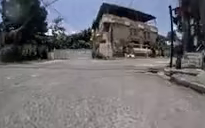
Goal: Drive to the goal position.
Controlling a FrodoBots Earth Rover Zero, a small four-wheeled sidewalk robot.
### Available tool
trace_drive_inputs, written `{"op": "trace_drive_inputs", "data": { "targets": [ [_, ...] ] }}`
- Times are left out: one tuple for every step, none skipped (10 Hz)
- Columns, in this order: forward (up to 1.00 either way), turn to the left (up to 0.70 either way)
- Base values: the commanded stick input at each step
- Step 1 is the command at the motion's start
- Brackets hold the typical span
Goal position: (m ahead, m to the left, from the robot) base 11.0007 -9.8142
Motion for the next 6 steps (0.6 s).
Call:
{"op": "trace_drive_inputs", "data": {
  "targets": [
    [1.00,-0.07],
    [1.00,-0.34],
    [1.00,-0.36],
    [1.00,-0.36],
    [1.00,-0.36],
    [1.00,-0.36]
  ]
}}
